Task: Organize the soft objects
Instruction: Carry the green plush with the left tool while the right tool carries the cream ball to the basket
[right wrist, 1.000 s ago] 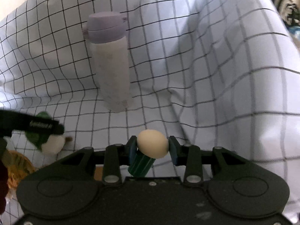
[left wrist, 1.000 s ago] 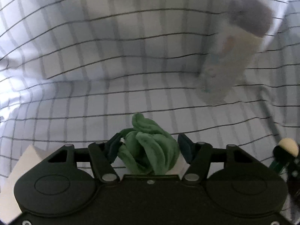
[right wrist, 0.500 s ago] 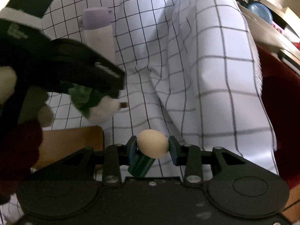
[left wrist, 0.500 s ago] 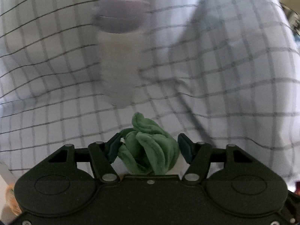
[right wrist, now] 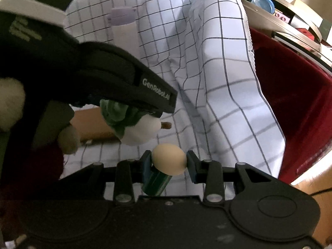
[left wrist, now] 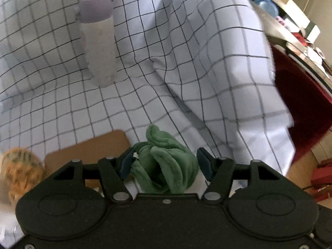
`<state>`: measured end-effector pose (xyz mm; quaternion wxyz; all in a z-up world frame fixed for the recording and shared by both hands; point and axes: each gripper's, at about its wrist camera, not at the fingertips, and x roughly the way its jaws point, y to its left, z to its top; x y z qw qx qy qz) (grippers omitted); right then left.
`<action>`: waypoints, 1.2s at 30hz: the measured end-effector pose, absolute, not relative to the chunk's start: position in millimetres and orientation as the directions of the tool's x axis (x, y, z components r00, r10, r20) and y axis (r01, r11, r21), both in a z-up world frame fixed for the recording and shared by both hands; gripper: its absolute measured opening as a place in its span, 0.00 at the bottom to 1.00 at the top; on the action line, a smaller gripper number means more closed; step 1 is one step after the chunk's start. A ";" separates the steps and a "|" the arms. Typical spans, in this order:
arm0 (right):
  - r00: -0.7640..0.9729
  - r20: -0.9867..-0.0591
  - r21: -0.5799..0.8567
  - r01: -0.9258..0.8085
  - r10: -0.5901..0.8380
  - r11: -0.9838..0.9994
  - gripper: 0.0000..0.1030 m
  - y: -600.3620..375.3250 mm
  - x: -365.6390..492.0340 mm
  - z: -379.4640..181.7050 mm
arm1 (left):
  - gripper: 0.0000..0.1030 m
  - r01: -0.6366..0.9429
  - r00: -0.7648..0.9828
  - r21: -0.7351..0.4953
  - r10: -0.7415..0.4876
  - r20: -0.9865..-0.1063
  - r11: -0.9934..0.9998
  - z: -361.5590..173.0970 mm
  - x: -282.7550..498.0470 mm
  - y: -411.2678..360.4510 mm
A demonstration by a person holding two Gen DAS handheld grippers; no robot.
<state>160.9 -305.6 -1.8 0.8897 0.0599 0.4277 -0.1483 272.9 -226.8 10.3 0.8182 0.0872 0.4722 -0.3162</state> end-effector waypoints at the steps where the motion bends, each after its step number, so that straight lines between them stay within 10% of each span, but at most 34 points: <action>1: 0.593 -0.779 -0.018 0.306 -0.205 0.952 0.35 -301.5 154.0 -0.6 | 0.59 0.595 0.363 -0.150 -0.431 -0.826 0.790 13.7 265.7 -222.8; 36: 0.638 -0.767 0.192 0.137 0.062 0.972 0.35 -226.0 13.2 11.7 | 0.59 0.117 0.654 -0.031 -0.101 -0.750 0.993 8.0 68.2 -32.9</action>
